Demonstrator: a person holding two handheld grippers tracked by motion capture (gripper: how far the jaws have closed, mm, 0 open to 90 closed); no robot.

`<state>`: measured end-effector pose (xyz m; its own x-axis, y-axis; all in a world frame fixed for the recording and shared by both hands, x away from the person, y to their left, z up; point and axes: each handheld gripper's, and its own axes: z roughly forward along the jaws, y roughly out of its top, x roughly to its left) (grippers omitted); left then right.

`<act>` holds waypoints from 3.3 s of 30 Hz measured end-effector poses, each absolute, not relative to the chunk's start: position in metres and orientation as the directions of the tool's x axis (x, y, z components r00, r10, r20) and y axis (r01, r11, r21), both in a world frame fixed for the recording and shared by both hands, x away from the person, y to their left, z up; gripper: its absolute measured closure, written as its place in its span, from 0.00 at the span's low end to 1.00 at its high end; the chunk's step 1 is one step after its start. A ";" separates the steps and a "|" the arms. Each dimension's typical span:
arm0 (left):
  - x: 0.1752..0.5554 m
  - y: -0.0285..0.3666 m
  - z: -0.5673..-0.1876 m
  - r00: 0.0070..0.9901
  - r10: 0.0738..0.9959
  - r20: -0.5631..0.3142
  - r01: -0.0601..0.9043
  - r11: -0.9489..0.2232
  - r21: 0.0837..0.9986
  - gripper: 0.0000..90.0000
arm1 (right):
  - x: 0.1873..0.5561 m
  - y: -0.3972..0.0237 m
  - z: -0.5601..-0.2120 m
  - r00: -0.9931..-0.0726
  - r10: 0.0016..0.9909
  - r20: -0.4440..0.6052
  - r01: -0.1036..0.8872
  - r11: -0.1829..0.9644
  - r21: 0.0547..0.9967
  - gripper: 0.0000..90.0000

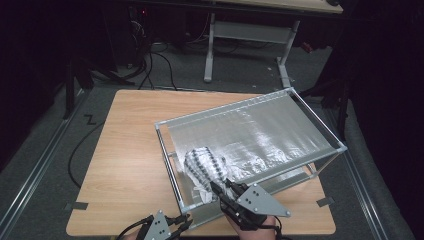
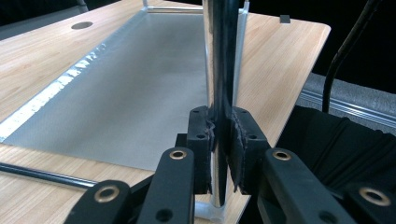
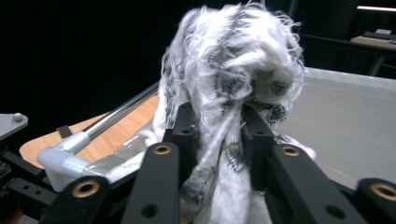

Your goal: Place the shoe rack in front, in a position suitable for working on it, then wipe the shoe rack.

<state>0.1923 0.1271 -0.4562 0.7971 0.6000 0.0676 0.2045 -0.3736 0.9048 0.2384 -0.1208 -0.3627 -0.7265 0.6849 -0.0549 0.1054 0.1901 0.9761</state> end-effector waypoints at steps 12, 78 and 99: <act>0.193 0.126 -0.456 0.791 0.607 0.075 0.206 -0.379 0.902 0.88 | 0.231 -0.121 -0.359 -0.702 0.707 -0.088 0.035 0.158 0.987 0.63; 0.193 0.180 -0.453 0.727 0.683 0.073 0.261 -0.373 0.890 0.88 | 0.290 -0.265 -0.373 -0.257 0.952 -0.169 0.166 0.215 0.962 0.79; 0.193 0.180 -0.454 0.722 0.689 0.064 0.268 -0.363 0.892 0.88 | 0.301 -0.318 -0.372 -0.121 0.985 -0.122 0.194 0.144 0.970 0.78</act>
